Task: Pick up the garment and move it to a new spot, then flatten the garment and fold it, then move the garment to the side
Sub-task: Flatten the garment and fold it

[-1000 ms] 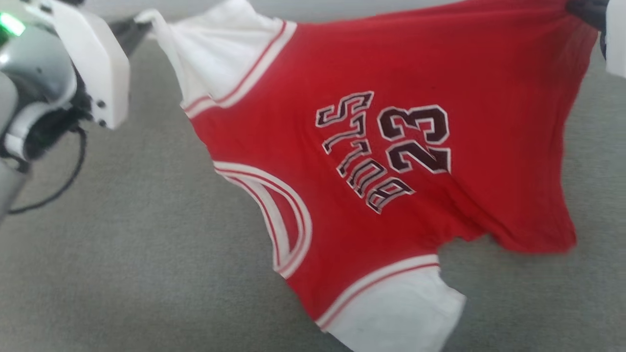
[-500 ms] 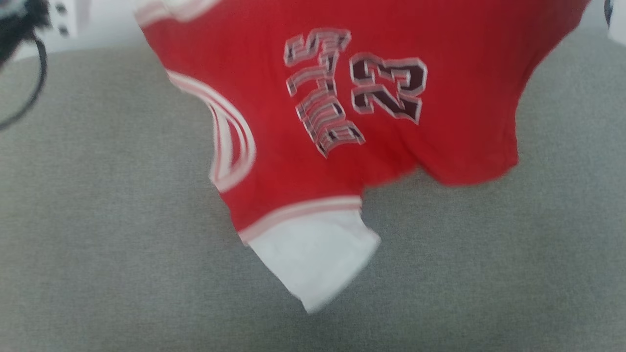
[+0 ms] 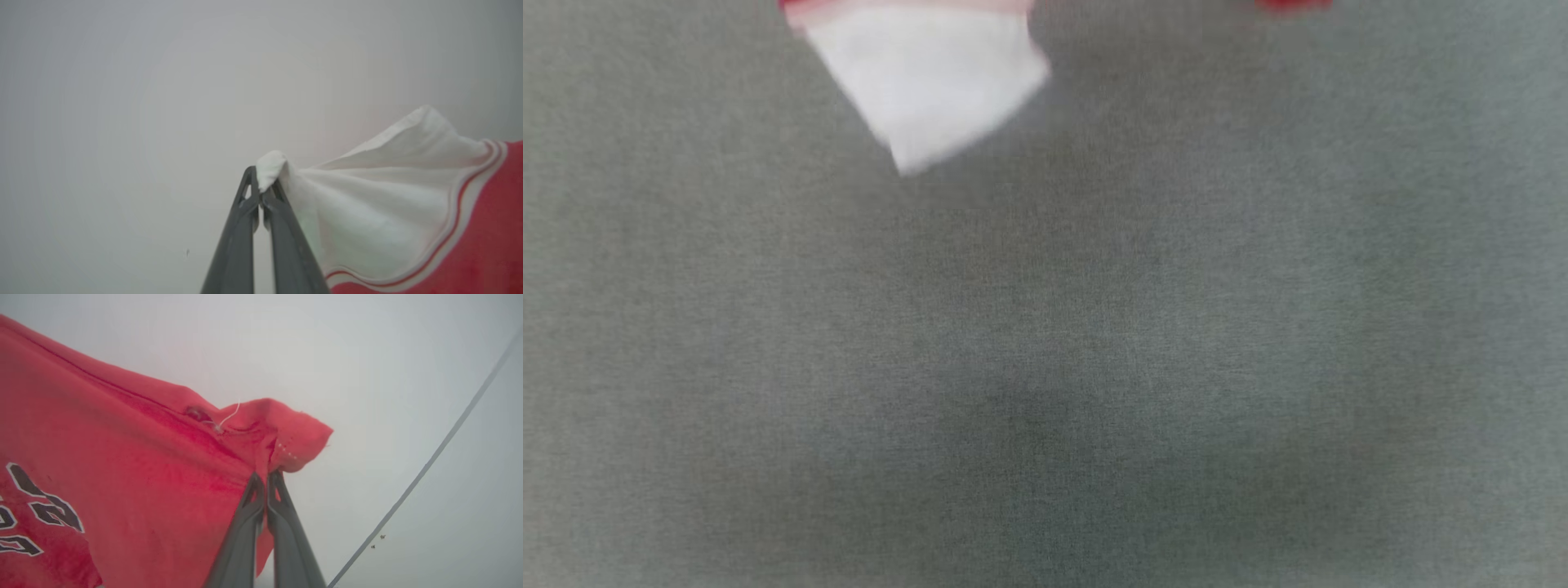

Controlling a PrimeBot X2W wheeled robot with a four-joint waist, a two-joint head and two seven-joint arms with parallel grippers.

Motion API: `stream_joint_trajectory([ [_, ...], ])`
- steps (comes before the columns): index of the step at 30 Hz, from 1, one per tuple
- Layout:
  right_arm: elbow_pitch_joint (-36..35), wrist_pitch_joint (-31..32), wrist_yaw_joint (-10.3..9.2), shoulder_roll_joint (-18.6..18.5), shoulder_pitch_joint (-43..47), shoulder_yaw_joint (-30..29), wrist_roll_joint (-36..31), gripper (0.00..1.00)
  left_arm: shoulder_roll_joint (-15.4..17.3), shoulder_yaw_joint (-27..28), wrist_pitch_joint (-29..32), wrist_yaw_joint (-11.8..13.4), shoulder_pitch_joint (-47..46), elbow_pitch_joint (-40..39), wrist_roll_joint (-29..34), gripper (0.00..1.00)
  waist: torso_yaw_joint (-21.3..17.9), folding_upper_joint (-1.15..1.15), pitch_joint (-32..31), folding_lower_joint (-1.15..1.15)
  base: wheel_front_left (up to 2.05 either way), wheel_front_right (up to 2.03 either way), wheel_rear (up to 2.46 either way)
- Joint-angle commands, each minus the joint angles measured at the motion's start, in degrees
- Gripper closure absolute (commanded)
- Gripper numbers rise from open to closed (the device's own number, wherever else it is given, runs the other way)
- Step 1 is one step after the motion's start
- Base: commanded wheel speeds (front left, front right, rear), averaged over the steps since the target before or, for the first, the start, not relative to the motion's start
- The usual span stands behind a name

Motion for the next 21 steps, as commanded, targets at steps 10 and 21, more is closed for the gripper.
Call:
stream_joint_trajectory([
  [10,15.4,-13.39,-0.11,3.49,-5.28,0.15,-9.26,1.0,-3.64,3.33,-7.68,-4.32,-0.9,1.4,4.17,1.0,2.76,0.0,3.98,0.0,0.0,0.0,0.0],
  [21,18.81,-4.24,-0.12,3.09,6.01,7.65,2.96,1.0,-6.19,-5.2,4.49,-8.55,14.93,6.36,-6.28,1.0,5.17,0.0,-0.44,0.0,0.0,0.0,0.0],
])
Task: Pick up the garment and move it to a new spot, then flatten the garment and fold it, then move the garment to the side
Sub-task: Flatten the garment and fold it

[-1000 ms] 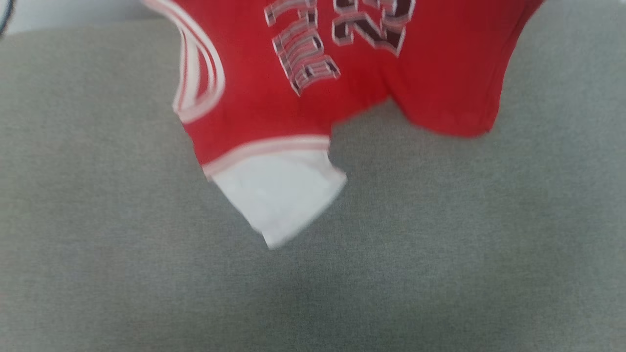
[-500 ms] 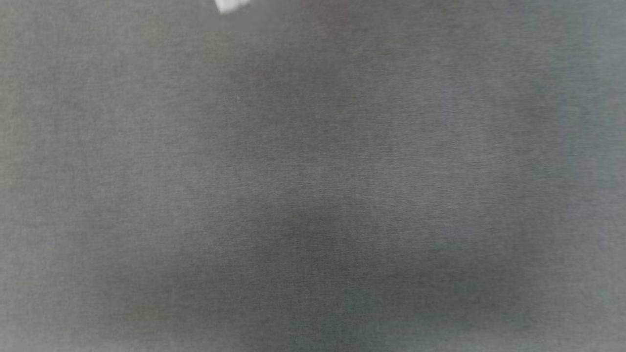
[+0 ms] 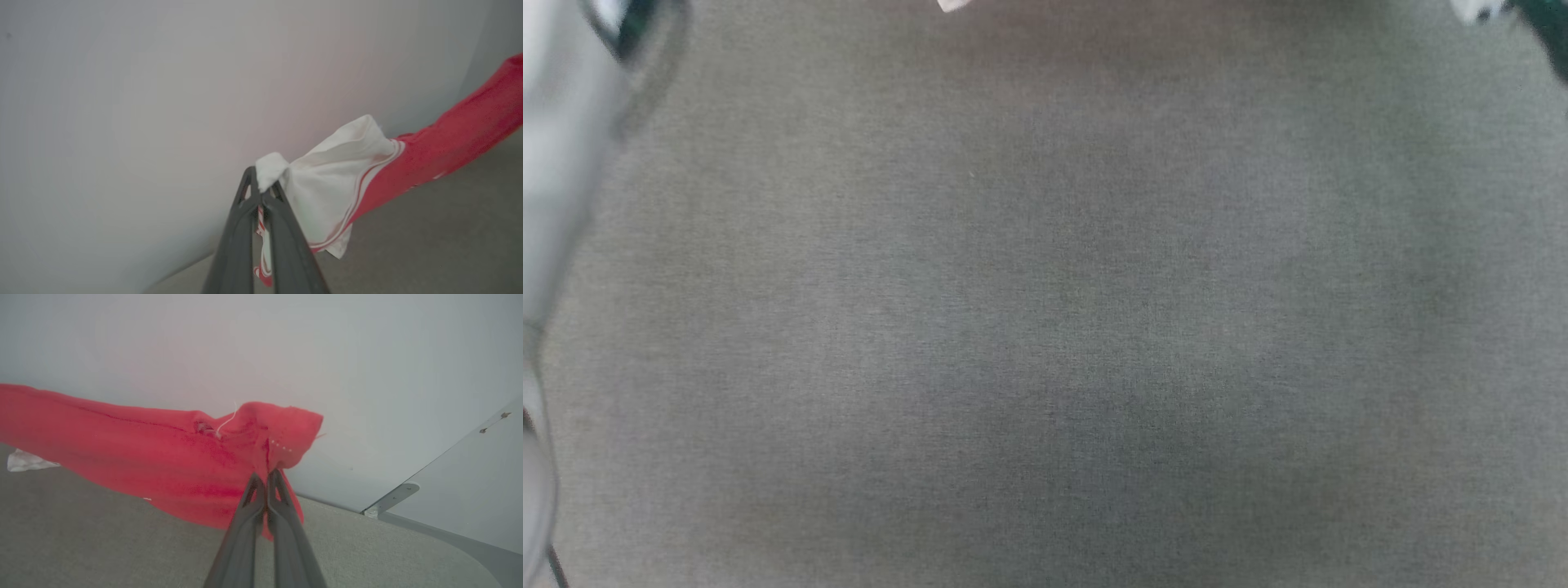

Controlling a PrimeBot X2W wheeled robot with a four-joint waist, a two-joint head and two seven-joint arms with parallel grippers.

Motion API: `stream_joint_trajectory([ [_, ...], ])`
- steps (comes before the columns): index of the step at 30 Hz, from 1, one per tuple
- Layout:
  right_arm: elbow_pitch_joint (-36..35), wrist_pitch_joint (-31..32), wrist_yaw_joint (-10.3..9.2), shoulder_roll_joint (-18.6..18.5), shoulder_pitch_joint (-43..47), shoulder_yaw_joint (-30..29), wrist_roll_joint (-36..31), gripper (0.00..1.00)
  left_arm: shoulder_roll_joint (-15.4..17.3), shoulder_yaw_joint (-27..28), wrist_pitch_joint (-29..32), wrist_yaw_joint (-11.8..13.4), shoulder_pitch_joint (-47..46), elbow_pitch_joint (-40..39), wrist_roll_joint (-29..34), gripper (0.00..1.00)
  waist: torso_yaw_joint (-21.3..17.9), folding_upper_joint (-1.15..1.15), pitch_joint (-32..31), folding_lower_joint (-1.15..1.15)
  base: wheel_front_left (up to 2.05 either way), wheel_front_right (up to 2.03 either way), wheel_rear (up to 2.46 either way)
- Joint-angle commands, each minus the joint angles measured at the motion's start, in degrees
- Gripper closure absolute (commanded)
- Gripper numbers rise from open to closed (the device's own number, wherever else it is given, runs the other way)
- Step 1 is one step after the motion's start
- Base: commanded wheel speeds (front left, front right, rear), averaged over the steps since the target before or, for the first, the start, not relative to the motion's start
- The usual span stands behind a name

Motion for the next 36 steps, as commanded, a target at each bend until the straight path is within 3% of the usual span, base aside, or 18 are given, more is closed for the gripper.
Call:
stream_joint_trajectory([
  [1,-0.61,1.04,-0.1,-0.36,1.43,0.58,1.29,1.0,0.78,-0.83,1.85,-0.04,1.95,-0.97,-1.44,1.0,0.73,0.0,-1.19,0.0,0.0,0.0,0.0],
  [7,-6.09,9.22,-0.1,-3.35,9.76,5.46,9.08,1.0,5.12,-5.25,16.01,-0.07,12.67,-9.07,-12.29,1.0,1.62,0.0,-4.56,0.0,0.0,0.0,0.0],
  [11,-11.69,14.31,-0.1,-5.89,15.91,7.2,14.35,1.0,8.88,-6.81,22.18,-0.06,19.75,-16.18,-16.55,1.0,1.93,0.0,-6.57,0.0,0.0,0.0,0.0],
  [15,-19.01,18.94,-0.1,-9.61,22.84,8.51,18.54,1.0,13.43,-7.82,25.91,3.45,26.96,-26.03,-18.26,1.0,1.95,0.0,-8.04,0.0,0.0,0.0,0.0],
  [24,-36.38,26.17,-0.1,-18.06,40.77,7.26,25.38,1.0,25.38,-8.85,28.16,15.97,44.75,-52.82,-22.23,1.0,1.62,0.0,-9.4,0.0,0.0,0.0,0.0],
  [28,-42.5,28.08,-0.1,-20.89,48.72,4.71,27.01,1.0,28.74,-9.88,27.02,20.89,52.07,-60.86,-23.59,1.0,1.59,0.0,-9.54,0.0,0.0,0.0,0.0],
  [36,-53.42,34.09,-0.1,-24.66,63.95,0.73,29.97,1.0,31.41,-12.38,24.75,25.2,62.27,-67.37,-26.74,1.0,1.54,0.0,-9.54,0.0,0.0,0.0,0.0],
])
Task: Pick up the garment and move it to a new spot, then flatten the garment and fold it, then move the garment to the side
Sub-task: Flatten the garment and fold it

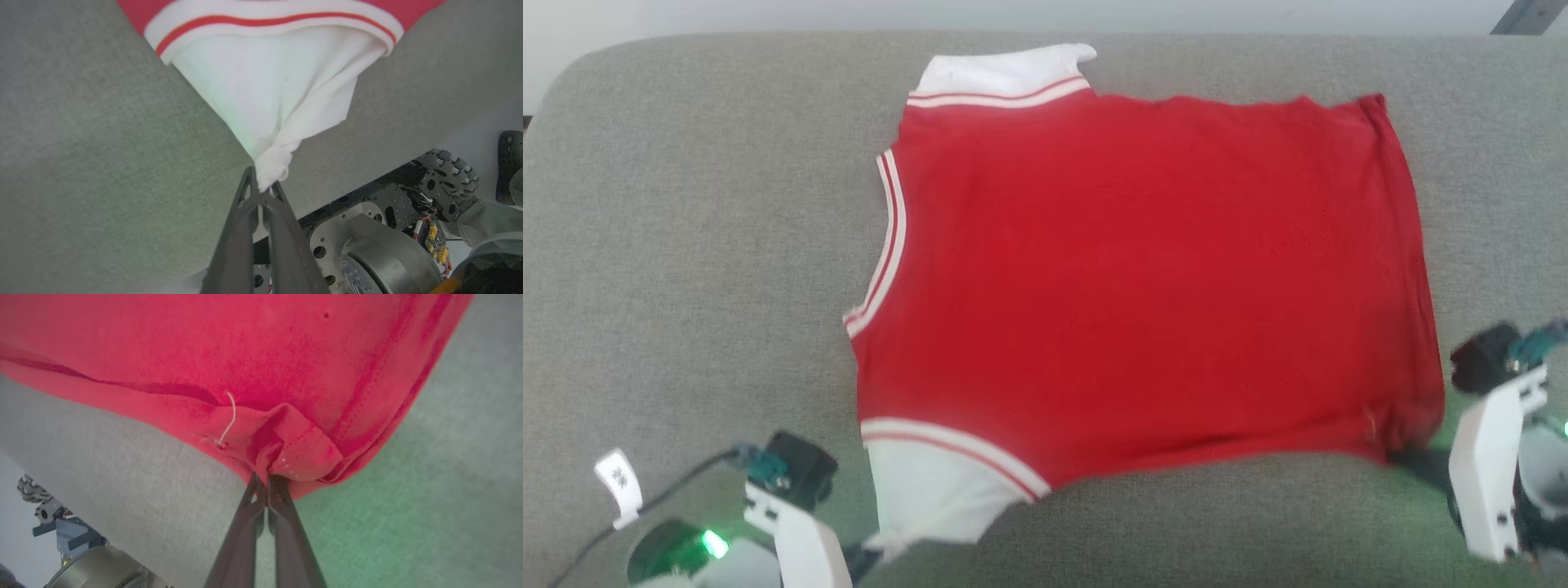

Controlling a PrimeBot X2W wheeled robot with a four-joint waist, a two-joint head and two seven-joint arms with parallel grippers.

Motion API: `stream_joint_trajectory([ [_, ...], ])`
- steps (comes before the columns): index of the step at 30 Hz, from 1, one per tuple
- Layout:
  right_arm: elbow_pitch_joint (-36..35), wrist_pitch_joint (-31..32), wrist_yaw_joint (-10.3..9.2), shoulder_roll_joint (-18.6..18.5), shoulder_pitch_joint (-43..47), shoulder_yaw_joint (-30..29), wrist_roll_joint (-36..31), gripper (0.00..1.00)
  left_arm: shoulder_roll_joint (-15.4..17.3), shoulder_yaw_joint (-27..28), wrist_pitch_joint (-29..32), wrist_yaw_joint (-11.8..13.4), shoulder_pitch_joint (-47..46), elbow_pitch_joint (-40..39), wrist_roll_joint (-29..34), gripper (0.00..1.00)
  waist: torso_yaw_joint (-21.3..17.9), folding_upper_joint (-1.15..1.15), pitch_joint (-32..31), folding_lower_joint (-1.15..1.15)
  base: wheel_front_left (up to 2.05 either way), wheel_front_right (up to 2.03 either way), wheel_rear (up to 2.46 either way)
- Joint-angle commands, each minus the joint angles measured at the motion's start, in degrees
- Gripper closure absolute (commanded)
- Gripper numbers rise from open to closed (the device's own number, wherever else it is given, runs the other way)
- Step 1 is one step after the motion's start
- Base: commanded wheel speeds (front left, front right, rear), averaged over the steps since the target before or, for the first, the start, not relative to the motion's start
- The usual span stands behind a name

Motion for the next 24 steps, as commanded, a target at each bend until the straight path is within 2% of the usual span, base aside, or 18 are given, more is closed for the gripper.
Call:
stream_joint_trajectory([
  [1,-2.34,2.1,-0.1,-0.76,4.56,-0.6,1.34,1.0,0.49,-0.69,-0.54,0.81,2.52,-1.1,-1.27,1.0,0.1,0.0,0.08,0.0,0.0,0.0,0.0],
  [6,-6.24,4.06,-0.1,-1.48,10.33,-2.76,2.42,1.0,1.41,-1.33,-0.33,2.18,5.15,-2.24,-2.23,1.0,0.09,0.0,0.15,0.0,0.0,0.0,0.0],
  [8,-8.15,3.58,-0.1,-1.03,12.77,-5.49,1.85,1.0,2.36,-0.59,-0.95,2.74,5.11,-2.93,-2.34,1.0,0.06,0.0,0.5,0.0,0.0,0.0,0.0],
  [14,-11.53,2.29,-0.1,1.3,13.9,-10.63,0.09,1.0,5.62,1.93,-2.29,2.1,0.28,-4.36,1.96,1.0,-0.45,0.0,0.58,0.0,0.0,0.0,0.0],
  [18,-13.32,3.07,-0.1,3.46,12.25,-13.48,-1.48,1.0,7.28,3.96,-1.5,0.6,-5.37,-4.51,6.03,1.0,-1.19,0.0,0.83,0.0,0.0,0.0,0.0],
  [24,-14.04,3.78,-0.1,6.42,6.63,-16.09,-5.72,1.0,6.64,5.87,0.42,-4.76,-15.04,-0.67,11.5,1.0,-2.62,0.0,2.56,0.0,0.0,0.0,0.0],
])
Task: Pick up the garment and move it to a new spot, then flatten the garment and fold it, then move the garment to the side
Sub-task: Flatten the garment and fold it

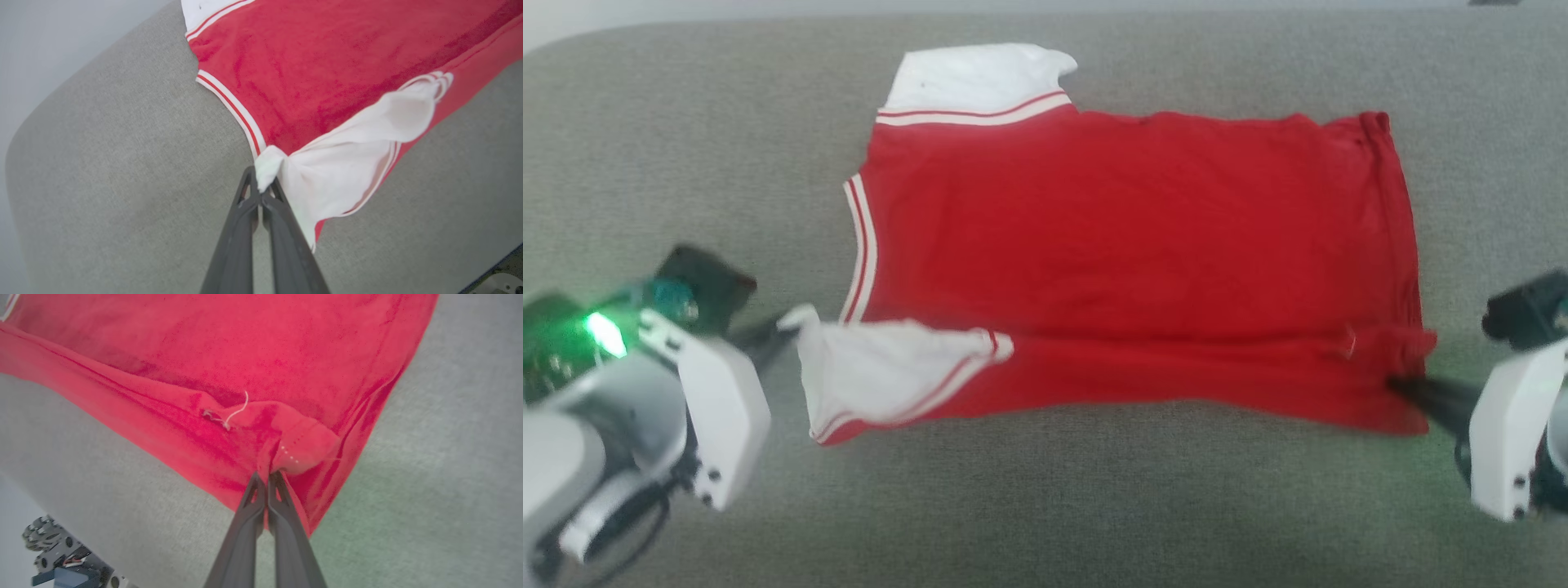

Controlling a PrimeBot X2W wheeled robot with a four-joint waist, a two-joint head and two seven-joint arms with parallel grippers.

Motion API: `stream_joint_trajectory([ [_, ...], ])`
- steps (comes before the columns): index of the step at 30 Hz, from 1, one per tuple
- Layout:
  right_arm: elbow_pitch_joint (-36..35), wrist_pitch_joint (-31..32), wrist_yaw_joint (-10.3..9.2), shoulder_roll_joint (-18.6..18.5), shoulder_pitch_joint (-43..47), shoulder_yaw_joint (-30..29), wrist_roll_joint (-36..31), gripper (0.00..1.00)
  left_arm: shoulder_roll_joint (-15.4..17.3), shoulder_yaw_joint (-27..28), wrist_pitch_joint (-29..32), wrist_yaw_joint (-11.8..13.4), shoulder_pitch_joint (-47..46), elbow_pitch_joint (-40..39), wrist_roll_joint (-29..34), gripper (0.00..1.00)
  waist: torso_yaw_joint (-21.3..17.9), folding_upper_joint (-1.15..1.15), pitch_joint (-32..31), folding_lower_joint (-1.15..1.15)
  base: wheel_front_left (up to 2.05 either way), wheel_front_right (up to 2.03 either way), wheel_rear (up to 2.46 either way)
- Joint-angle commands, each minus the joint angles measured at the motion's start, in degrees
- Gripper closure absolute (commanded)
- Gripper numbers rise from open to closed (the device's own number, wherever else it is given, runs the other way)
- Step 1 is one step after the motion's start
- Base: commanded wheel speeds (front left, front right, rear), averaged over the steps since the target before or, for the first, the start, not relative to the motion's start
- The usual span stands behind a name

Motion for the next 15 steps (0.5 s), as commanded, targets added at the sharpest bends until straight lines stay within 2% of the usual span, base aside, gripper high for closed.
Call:
stream_joint_trajectory([
  [1,0.54,0.04,-0.09,0.54,-2.39,-0.45,-1.89,1.0,-0.7,0.27,0.81,-1.46,-2.58,1.92,1.24,1.0,-0.65,0.0,1.01,0.0,0.0,0.0,0.0],
  [7,5.04,-0.31,-0.09,3.08,-11.72,0.69,-6.47,1.0,-6.01,0.76,2.14,-7.52,-11.42,12.31,3.66,1.0,-1.61,0.0,3.89,0.0,0.0,0.0,0.0],
  [15,14.64,-3.14,-0.09,5.27,-22.11,5.54,-9.26,1.0,-15.96,-1.04,3.33,-14.85,-18.19,28.34,2.37,1.0,-2.01,0.0,7.36,0.0,0.0,0.0,0.0],
])
